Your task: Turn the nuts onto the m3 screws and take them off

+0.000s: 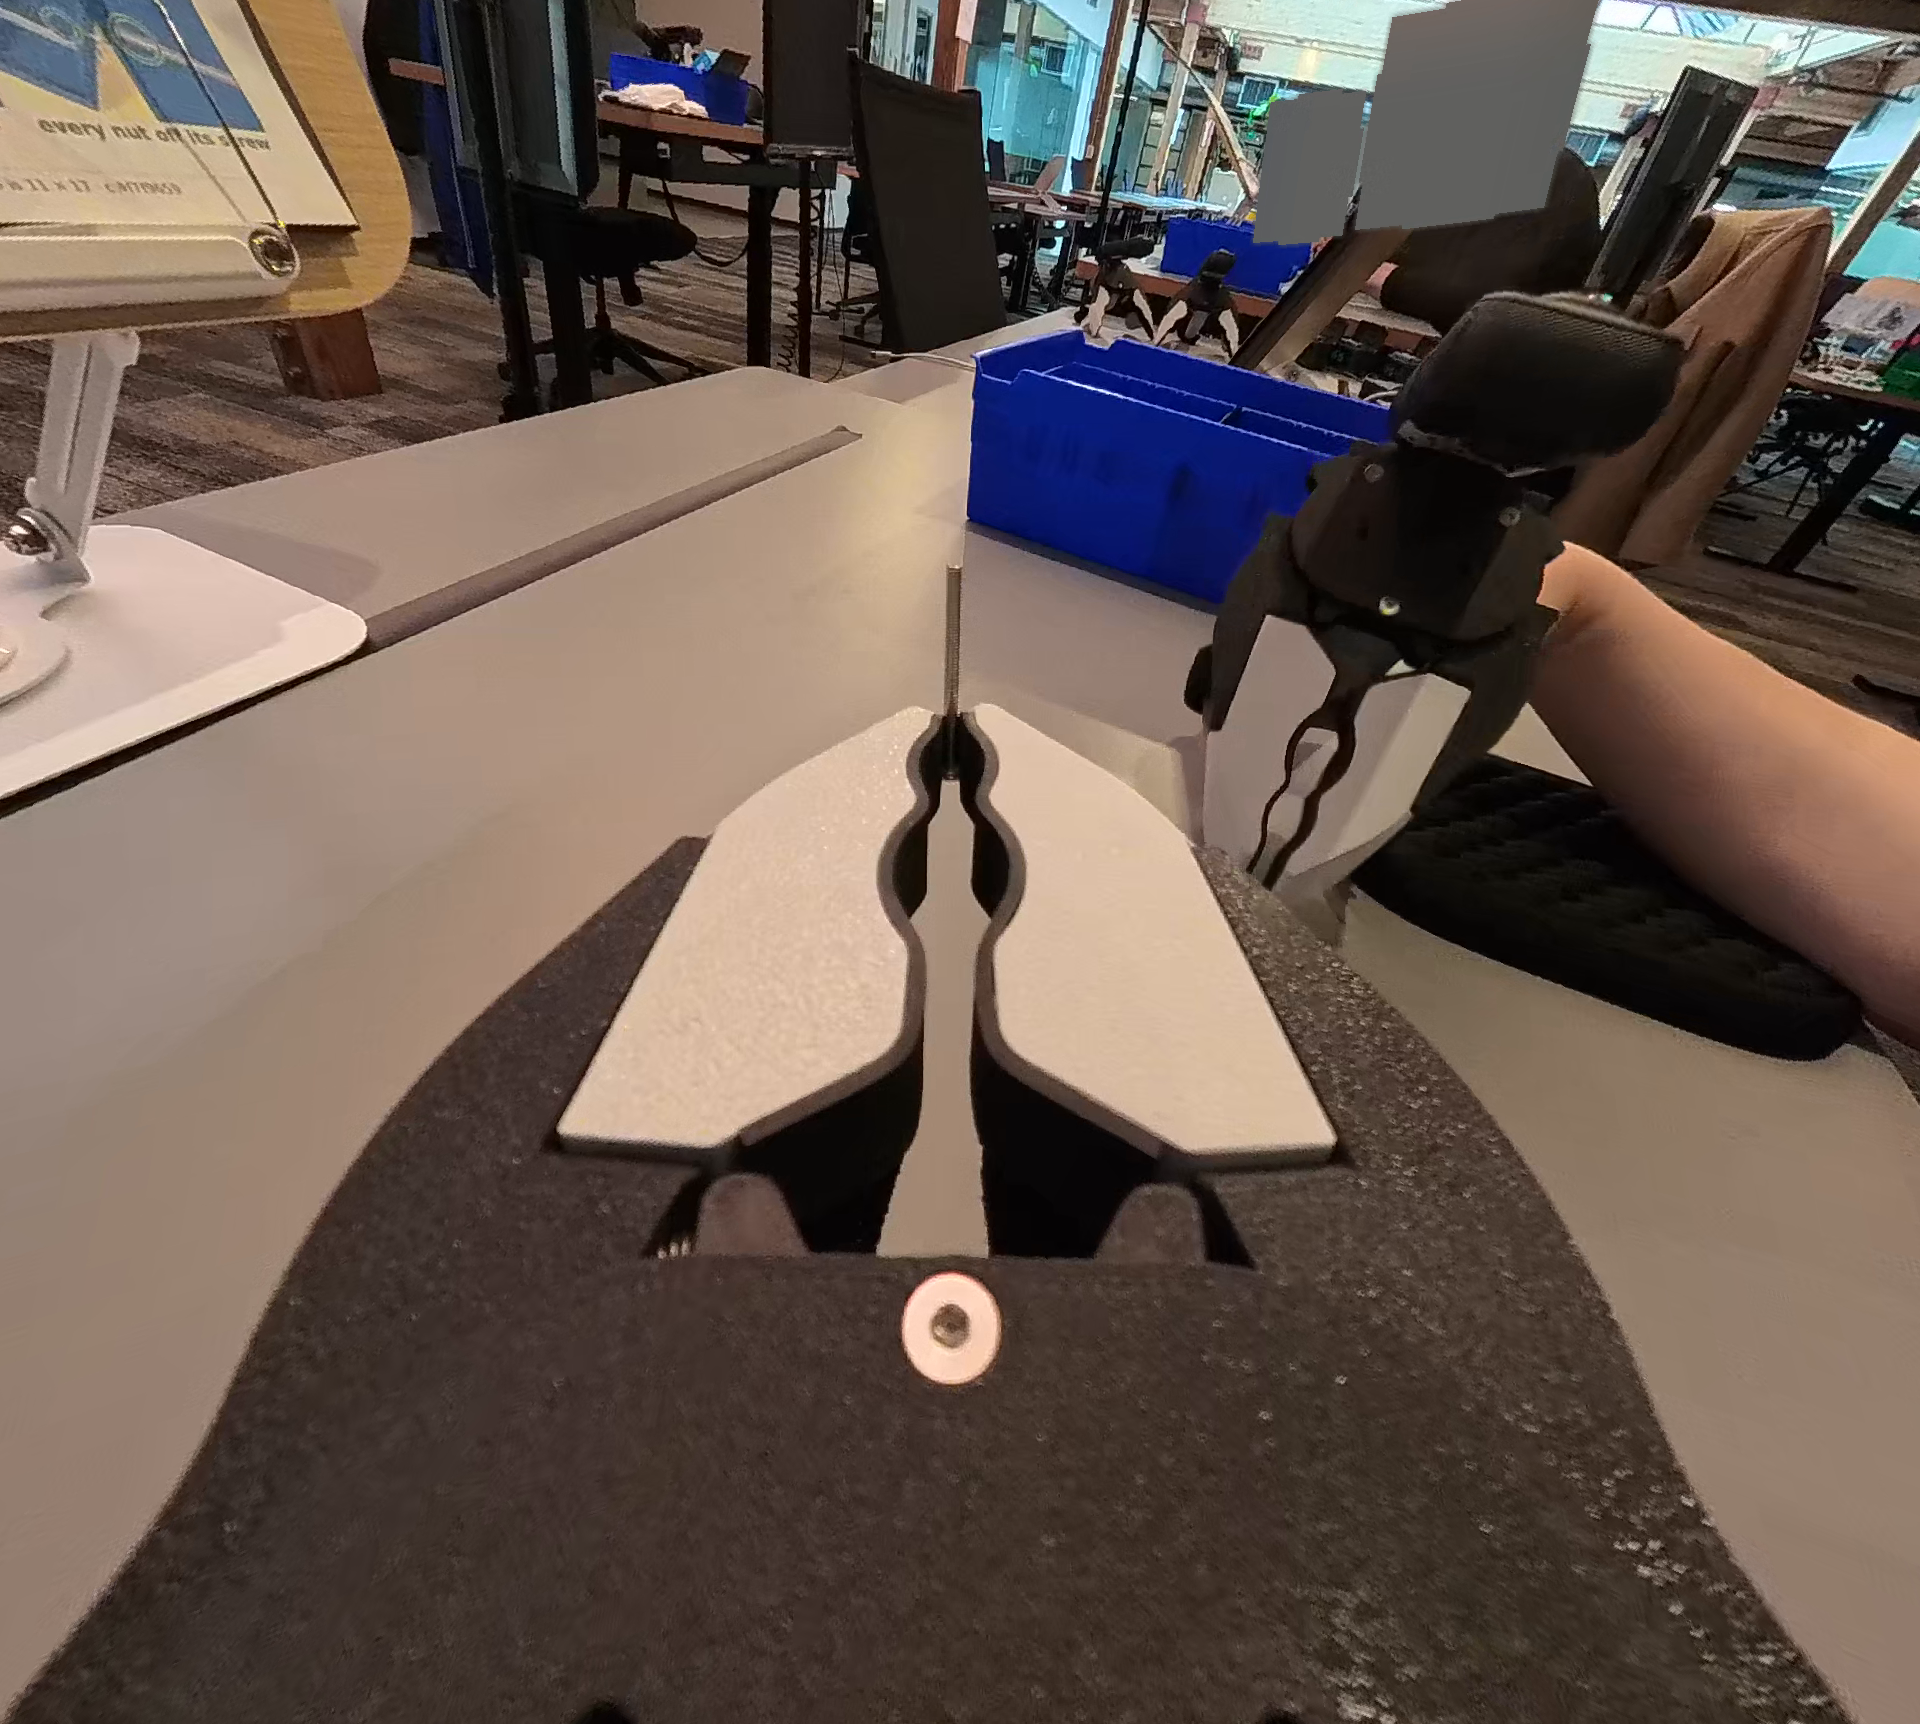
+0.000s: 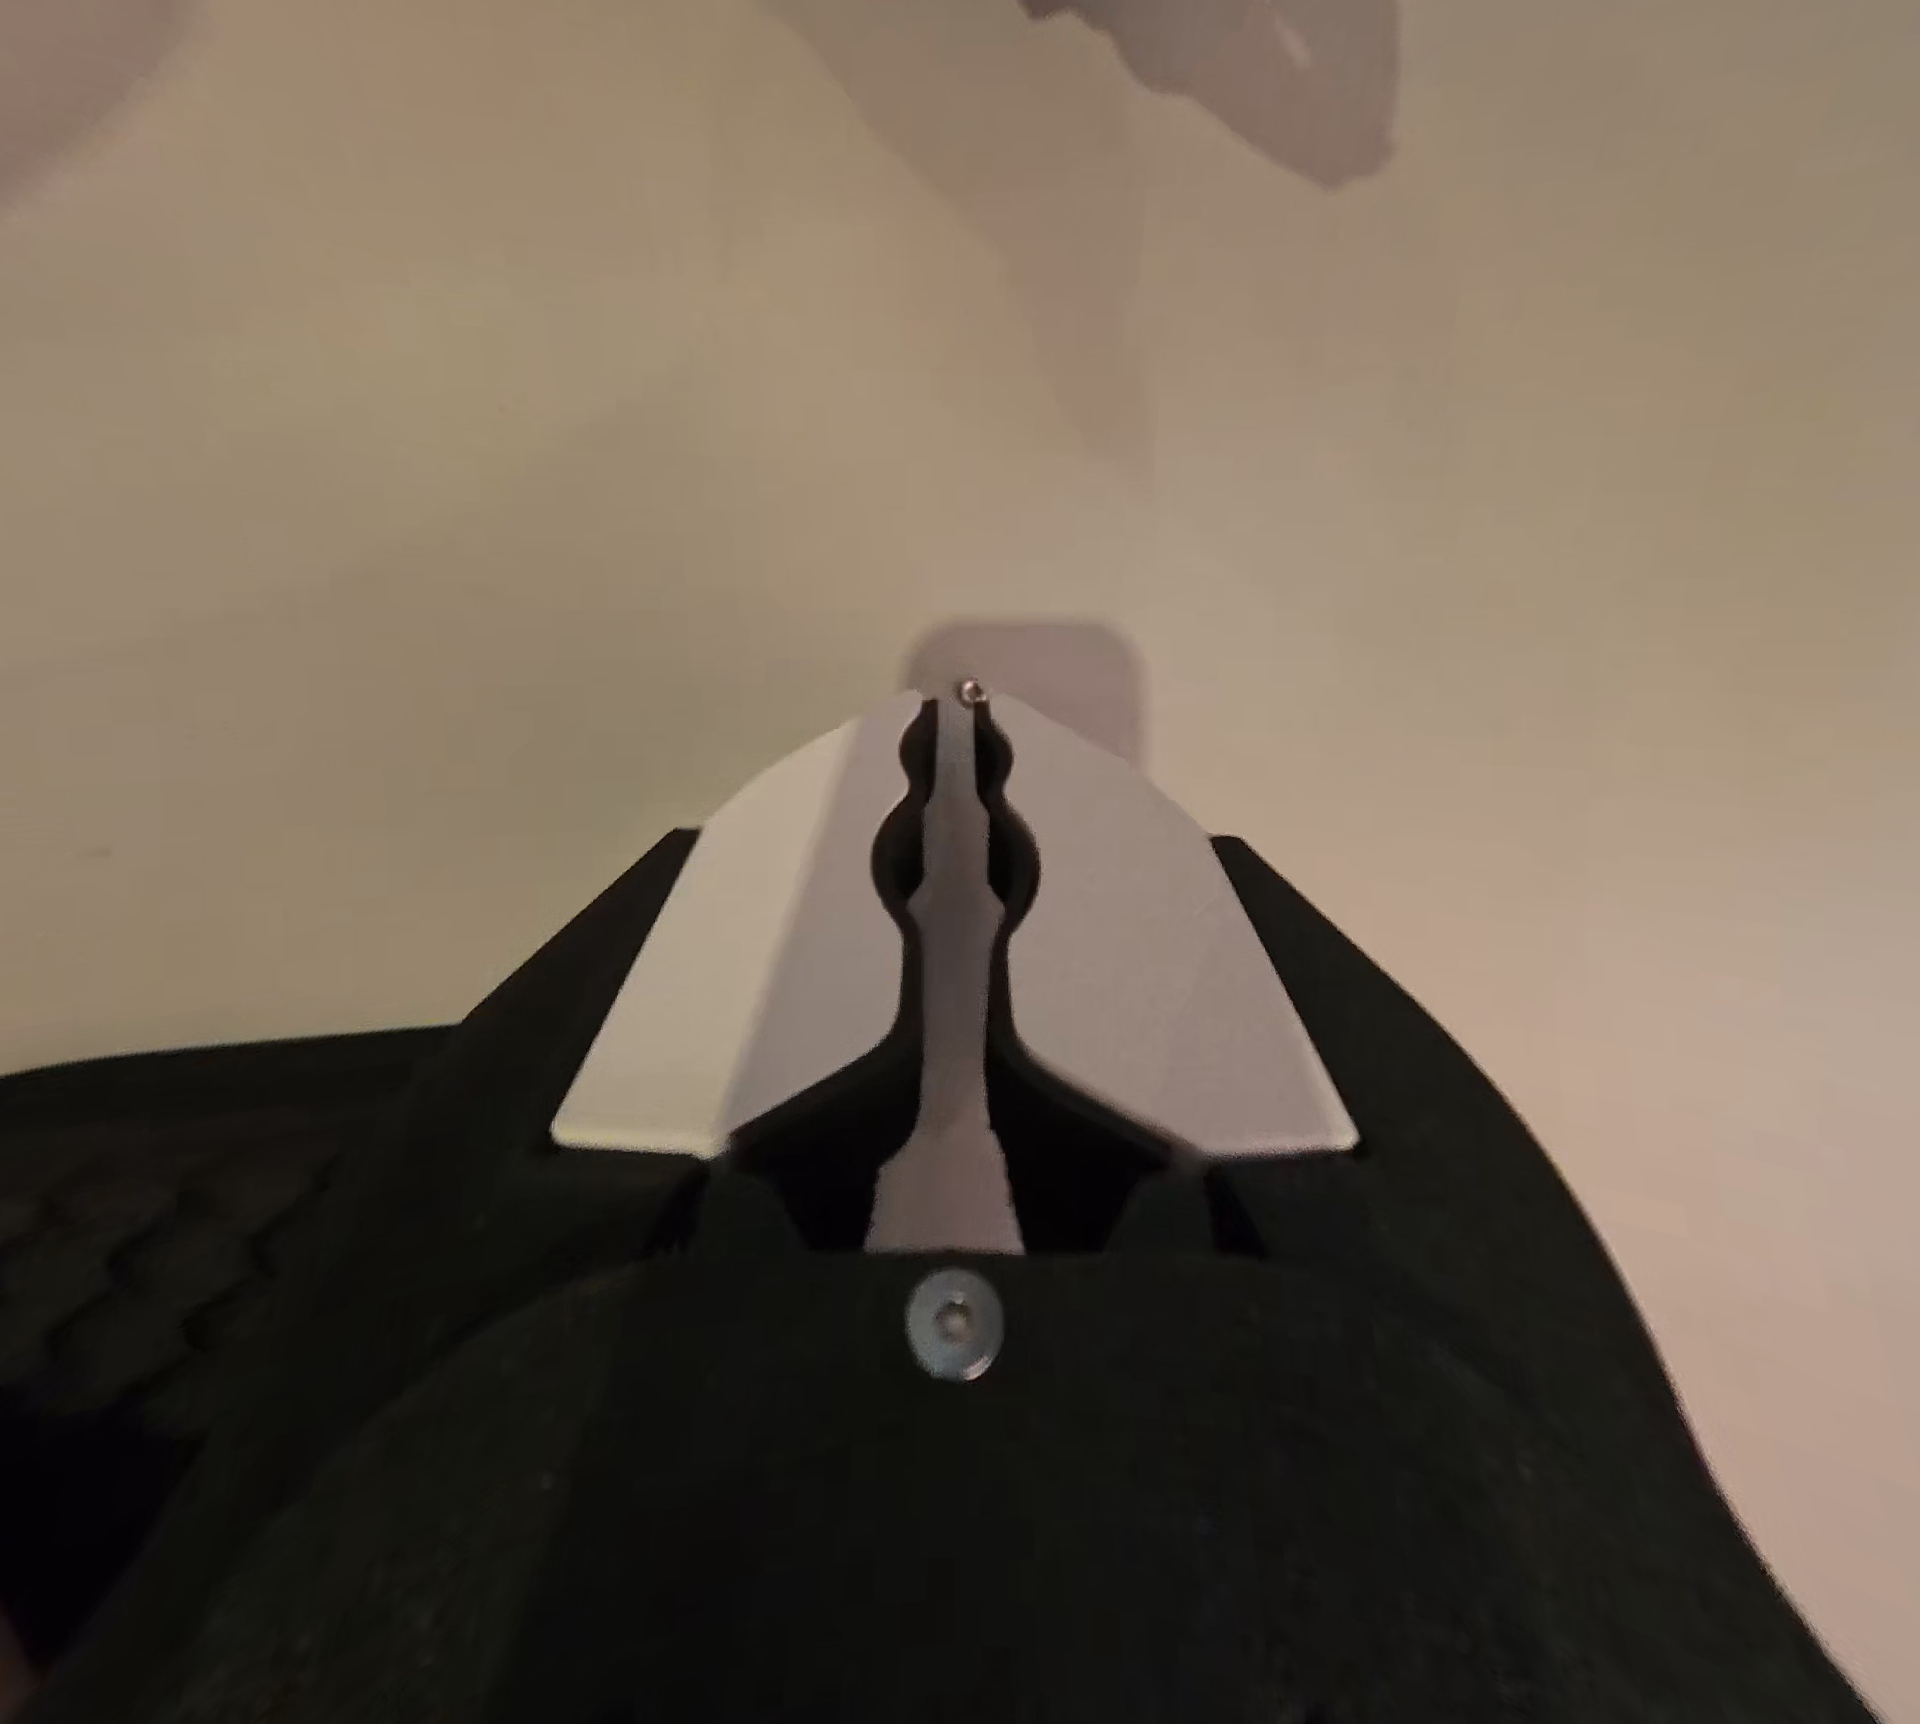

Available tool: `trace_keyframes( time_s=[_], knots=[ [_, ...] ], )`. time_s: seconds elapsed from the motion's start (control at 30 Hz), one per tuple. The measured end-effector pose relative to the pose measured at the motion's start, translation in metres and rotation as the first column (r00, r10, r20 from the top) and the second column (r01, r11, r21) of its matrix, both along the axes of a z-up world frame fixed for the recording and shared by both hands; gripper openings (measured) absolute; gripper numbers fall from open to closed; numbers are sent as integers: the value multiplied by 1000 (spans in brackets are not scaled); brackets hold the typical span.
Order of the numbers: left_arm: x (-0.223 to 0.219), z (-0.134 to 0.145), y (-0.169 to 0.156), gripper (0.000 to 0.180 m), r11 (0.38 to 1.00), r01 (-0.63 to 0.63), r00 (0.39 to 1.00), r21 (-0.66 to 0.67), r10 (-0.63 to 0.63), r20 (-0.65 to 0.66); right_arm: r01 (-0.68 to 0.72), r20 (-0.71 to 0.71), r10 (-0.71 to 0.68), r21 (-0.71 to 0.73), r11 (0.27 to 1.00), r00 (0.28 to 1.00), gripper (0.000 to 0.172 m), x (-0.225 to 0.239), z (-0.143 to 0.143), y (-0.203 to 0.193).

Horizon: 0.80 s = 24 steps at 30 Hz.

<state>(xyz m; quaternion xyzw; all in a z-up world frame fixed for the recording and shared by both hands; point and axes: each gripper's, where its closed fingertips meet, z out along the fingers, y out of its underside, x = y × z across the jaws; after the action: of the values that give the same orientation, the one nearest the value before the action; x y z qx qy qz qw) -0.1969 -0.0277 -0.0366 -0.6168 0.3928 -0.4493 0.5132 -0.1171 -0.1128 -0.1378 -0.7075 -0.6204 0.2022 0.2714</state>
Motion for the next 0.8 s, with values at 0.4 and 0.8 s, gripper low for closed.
trace_keyframes(
  time_s=[0.4,0.8],
  knots=[
    [1,-1,-1,2,1000,4,1000,-1,-4,-6,-24,35,24,9,1000,999,12,-9,-9,0],
    [2,-1,-1,2,1000,7,1000,0,-7,-8,-14,47,13,9,1000,999,11,-8,-13,3]
  ],
)
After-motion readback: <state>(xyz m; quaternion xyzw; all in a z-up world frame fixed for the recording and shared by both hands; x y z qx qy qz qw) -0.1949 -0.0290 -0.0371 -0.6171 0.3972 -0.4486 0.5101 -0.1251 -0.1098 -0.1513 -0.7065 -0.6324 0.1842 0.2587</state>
